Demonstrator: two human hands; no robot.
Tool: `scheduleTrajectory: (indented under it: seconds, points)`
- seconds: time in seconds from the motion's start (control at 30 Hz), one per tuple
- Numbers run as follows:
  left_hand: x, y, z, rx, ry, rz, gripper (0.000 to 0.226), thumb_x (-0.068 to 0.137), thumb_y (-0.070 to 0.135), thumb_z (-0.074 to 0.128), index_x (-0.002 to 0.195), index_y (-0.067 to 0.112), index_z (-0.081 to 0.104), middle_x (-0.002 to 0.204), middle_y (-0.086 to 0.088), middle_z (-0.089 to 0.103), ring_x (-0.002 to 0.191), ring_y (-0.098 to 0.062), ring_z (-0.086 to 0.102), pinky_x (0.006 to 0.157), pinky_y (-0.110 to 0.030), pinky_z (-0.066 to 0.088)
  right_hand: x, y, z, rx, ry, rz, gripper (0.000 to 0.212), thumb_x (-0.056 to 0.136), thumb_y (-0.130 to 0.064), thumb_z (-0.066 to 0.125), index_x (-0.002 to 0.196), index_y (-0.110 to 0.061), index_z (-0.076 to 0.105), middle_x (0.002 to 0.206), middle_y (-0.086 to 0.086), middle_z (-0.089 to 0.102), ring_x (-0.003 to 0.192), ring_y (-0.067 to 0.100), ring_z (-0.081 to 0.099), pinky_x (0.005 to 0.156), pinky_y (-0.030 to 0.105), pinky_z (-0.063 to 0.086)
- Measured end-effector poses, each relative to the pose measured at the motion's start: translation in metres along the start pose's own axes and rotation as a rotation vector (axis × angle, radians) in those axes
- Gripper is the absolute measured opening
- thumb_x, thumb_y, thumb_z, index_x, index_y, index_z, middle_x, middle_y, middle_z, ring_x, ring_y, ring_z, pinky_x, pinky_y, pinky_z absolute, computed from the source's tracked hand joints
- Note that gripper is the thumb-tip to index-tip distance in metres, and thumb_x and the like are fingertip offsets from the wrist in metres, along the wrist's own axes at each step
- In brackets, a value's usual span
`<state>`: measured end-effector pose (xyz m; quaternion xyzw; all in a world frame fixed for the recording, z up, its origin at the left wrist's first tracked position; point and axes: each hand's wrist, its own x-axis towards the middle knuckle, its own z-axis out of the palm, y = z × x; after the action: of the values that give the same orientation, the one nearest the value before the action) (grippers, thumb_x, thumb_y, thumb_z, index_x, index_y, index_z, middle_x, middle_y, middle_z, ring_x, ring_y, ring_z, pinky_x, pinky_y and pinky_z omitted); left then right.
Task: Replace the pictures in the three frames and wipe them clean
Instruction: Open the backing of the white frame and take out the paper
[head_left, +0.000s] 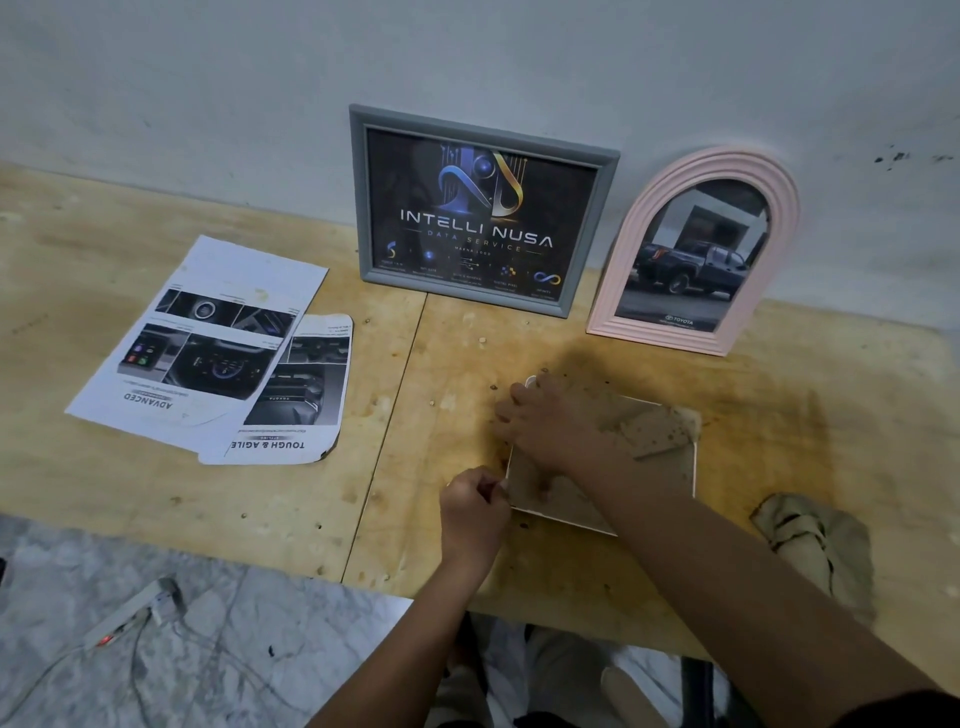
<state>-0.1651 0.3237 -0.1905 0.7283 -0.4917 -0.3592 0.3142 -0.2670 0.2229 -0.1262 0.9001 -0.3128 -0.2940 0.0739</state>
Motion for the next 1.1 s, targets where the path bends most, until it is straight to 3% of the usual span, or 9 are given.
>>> scheduleTrajectory:
  seconds: [0.17, 0.3, 0.5, 0.63, 0.7, 0.83, 0.97, 1.1]
  points:
    - [-0.002, -0.007, 0.003, -0.004, -0.035, -0.001, 0.013, 0.084, 0.003, 0.060, 0.074, 0.012, 0.060, 0.071, 0.005, 0.052, 0.070, -0.014, 0.048, 0.057, -0.012, 0.032, 0.002, 0.003, 0.002, 0.063, 0.001, 0.006, 0.038, 0.094, -0.022, 0.047, 0.132, -0.025, 0.042, 0.136, 0.000, 0.041, 0.126, 0.026, 0.032, 0.102, 0.049, 0.027]
    - [-0.005, -0.008, 0.002, -0.018, -0.064, 0.021, 0.009, 0.089, 0.007, 0.055, 0.083, 0.006, 0.061, 0.079, 0.000, 0.054, 0.072, -0.007, 0.047, 0.061, -0.009, 0.036, 0.005, 0.004, 0.005, 0.085, -0.040, 0.021, 0.038, 0.094, -0.025, 0.046, 0.132, -0.028, 0.044, 0.137, -0.002, 0.042, 0.127, 0.028, 0.034, 0.103, 0.050, 0.027]
    - [-0.007, -0.007, 0.001, -0.003, -0.090, 0.034, 0.014, 0.093, 0.012, 0.051, 0.080, 0.012, 0.058, 0.077, 0.003, 0.052, 0.073, -0.003, 0.046, 0.063, -0.008, 0.035, 0.005, 0.006, 0.009, 0.122, -0.039, -0.003, 0.043, 0.091, -0.026, 0.051, 0.132, -0.021, 0.041, 0.138, 0.003, 0.041, 0.126, 0.028, 0.035, 0.104, 0.050, 0.026]
    - [-0.005, -0.008, 0.000, 0.016, -0.128, 0.053, 0.018, 0.093, 0.011, 0.048, 0.077, 0.013, 0.055, 0.074, 0.004, 0.051, 0.072, -0.008, 0.045, 0.062, -0.010, 0.034, -0.012, 0.011, 0.004, 0.328, 0.013, -0.004, 0.070, 0.078, -0.043, 0.067, 0.136, -0.022, 0.035, 0.145, 0.005, 0.031, 0.134, 0.027, 0.025, 0.110, 0.045, 0.022]
    - [-0.003, -0.007, -0.002, 0.038, -0.152, 0.064, 0.019, 0.094, 0.013, 0.047, 0.075, 0.015, 0.052, 0.073, 0.005, 0.049, 0.072, -0.008, 0.045, 0.061, -0.011, 0.033, -0.021, 0.014, 0.005, 0.458, 0.074, 0.051, 0.071, 0.079, -0.040, 0.067, 0.139, -0.025, 0.032, 0.150, 0.002, 0.023, 0.141, 0.025, 0.013, 0.113, 0.043, 0.016]
    - [0.007, 0.001, -0.004, 0.095, -0.160, 0.072, 0.023, 0.096, 0.017, 0.043, 0.074, 0.021, 0.049, 0.073, 0.006, 0.048, 0.068, -0.005, 0.045, 0.059, -0.011, 0.033, -0.037, 0.024, 0.023, 0.601, 0.077, 0.196, 0.067, 0.083, -0.036, 0.064, 0.141, -0.024, 0.032, 0.149, 0.001, 0.027, 0.135, 0.020, 0.027, 0.108, 0.038, 0.027]
    - [0.021, 0.010, -0.001, 0.135, -0.156, 0.138, 0.023, 0.096, 0.016, 0.042, 0.089, 0.014, 0.064, 0.087, -0.002, 0.057, 0.077, -0.011, 0.047, 0.059, -0.019, 0.026, -0.068, 0.039, 0.057, 0.704, 0.008, 0.327, 0.062, 0.084, -0.037, 0.061, 0.139, -0.028, 0.035, 0.151, -0.002, 0.027, 0.136, 0.021, 0.027, 0.109, 0.039, 0.027]
    - [0.025, 0.013, 0.002, 0.138, -0.151, 0.153, 0.025, 0.095, 0.016, 0.045, 0.106, 0.012, 0.066, 0.095, -0.003, 0.057, 0.082, -0.011, 0.048, 0.065, -0.018, 0.028, -0.074, 0.035, 0.073, 0.712, -0.005, 0.361, 0.059, 0.084, -0.041, 0.061, 0.137, -0.029, 0.039, 0.148, -0.003, 0.030, 0.135, 0.021, 0.028, 0.111, 0.041, 0.027]
